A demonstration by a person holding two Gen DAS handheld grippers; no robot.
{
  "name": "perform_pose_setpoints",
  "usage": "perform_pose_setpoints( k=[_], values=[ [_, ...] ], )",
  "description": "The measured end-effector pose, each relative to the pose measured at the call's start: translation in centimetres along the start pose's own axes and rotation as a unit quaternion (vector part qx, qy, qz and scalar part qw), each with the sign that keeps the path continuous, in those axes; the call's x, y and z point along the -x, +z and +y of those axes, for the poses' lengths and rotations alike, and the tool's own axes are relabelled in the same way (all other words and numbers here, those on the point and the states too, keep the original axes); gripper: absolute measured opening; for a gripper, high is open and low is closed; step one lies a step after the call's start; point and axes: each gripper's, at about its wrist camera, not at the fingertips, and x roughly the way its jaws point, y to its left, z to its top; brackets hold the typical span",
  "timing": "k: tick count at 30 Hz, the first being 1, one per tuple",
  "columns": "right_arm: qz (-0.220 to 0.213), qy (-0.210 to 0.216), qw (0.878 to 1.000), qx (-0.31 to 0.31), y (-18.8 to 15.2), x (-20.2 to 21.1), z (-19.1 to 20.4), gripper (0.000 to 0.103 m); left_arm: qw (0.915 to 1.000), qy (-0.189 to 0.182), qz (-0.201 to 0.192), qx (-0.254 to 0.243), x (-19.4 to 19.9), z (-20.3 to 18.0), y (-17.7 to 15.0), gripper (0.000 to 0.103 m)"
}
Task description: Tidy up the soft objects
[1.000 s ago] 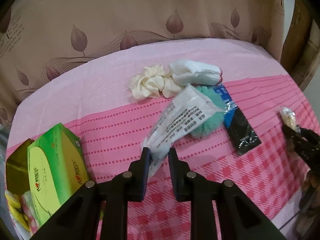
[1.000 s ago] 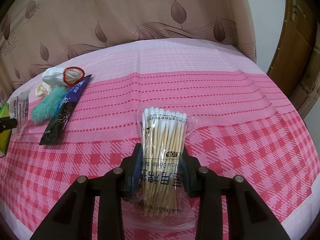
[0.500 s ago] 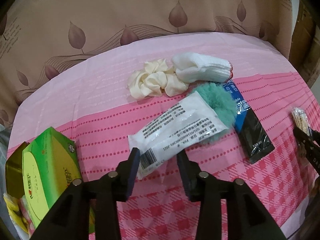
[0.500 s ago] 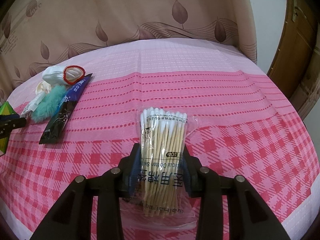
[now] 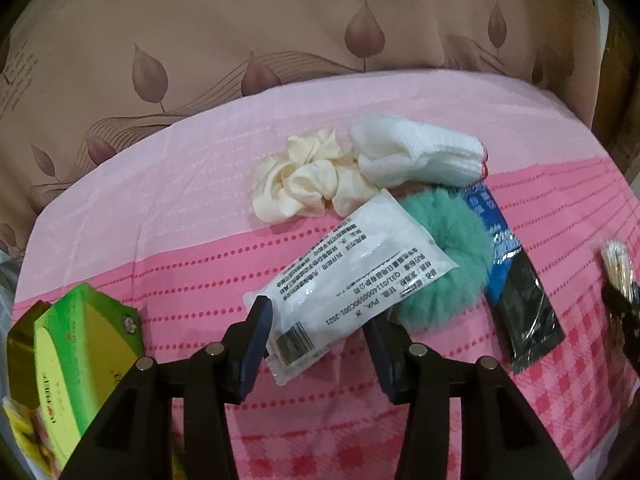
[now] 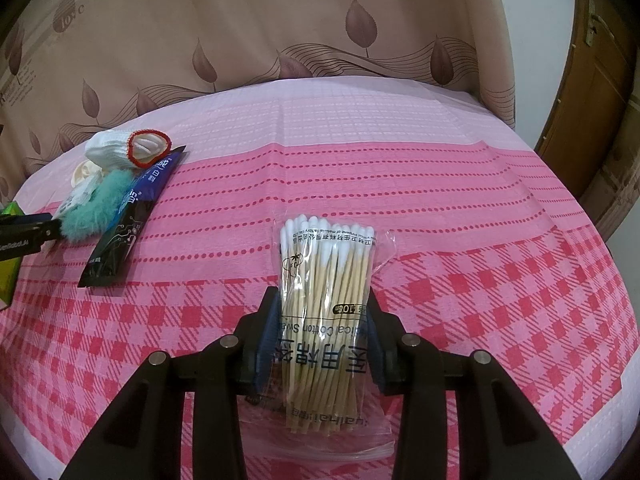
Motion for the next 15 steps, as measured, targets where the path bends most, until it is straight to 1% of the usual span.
perform_pose_setpoints(
  k=[3,6,7,9,10,12,15],
  values=[
    [0.000,0.000,1.000,0.000,0.0,0.0,0.1,0.037,0.9999,-0.007,-0.006,0.008,0.0,0.2,0.0,0.041],
    [0.000,0.000,1.000,0.000,0.0,0.0,0.0,0.037,0.9999,-0.006,-0.009,0.005,0.2,0.2,-0.2,0.038],
    [0.000,0.000,1.000,0.001,0.0,0.0,0.1,0.037,0.9999,-0.003,-0.010,0.003,0.3,0.1,-0.2,0.036],
    [0.000,-0.001,1.000,0.001,0.0,0.1,0.0,0.037,0.9998,0.004,-0.019,-0.001,0.9,-0.1,-0.3,0.027],
    [0.000,-0.001,1.000,0.000,0.0,0.0,0.0,0.037,0.9997,0.007,-0.021,-0.001,1.1,-0.2,-0.3,0.026],
    [0.000,-0.001,1.000,0.000,0.0,0.1,0.1,0.037,0.9997,-0.001,-0.022,0.004,1.6,-0.1,-0.3,0.023],
    [0.000,0.000,1.000,0.001,0.0,0.0,0.1,0.038,0.9996,0.002,-0.028,0.006,2.2,-0.1,-0.4,0.018]
  ],
)
